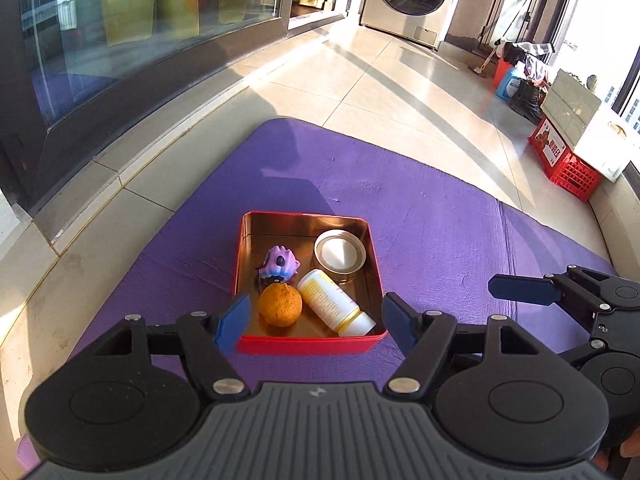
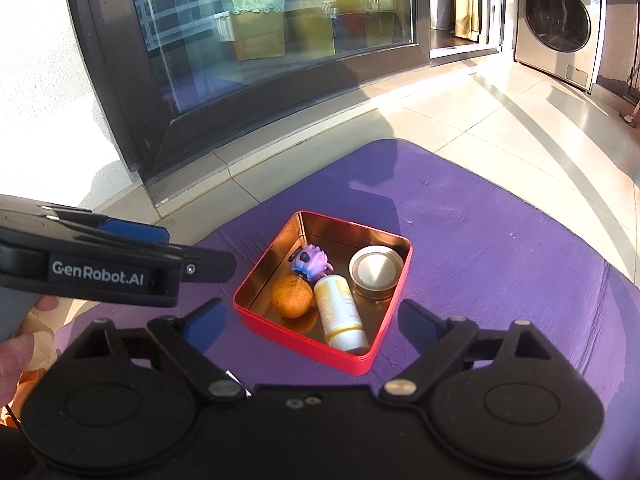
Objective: Organize rigid objects
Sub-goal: 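Grasp the red candy wrapper with the left tool while the right tool grasps the white sunglasses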
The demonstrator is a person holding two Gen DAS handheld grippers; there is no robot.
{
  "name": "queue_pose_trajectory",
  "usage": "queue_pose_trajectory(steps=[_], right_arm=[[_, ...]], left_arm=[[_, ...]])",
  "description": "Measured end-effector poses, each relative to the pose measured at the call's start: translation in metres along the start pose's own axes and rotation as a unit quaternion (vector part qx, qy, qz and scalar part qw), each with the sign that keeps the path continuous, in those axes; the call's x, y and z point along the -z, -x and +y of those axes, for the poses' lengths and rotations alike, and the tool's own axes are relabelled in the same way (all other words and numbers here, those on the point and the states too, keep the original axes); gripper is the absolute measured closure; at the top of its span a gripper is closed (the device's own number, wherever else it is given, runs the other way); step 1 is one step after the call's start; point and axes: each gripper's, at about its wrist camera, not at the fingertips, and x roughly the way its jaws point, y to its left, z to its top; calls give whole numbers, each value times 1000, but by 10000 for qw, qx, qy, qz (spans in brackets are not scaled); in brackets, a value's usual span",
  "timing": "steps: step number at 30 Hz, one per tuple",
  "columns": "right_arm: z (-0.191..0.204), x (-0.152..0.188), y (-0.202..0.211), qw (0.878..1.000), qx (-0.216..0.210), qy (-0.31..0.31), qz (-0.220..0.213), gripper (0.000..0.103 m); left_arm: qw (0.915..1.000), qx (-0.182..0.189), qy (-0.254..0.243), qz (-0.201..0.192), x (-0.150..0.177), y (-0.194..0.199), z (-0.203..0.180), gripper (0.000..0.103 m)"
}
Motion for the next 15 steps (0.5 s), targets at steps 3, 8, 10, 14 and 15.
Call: queue_pose_trajectory(steps=[3,8,10,14,15], right_arm=[[8,5,12,10000,-23,-42,-59,3],[19,22,26,9999,-62,-124,-80,0],[24,29,28,9999,-56,-107,-42,0],[33,45,33,9999,-71,-48,72,0],[36,50,32,9999,-82,-49,114,0]], left_arm=[[10000,26,70,23,10,11,4,26],[9998,-61,167,37,32,31,9,20],[9997,-154,178,54,40,36,14,20],[9991,-292,246,156,55,42,23,20],[9989,-331,275,206,59,41,26,20]])
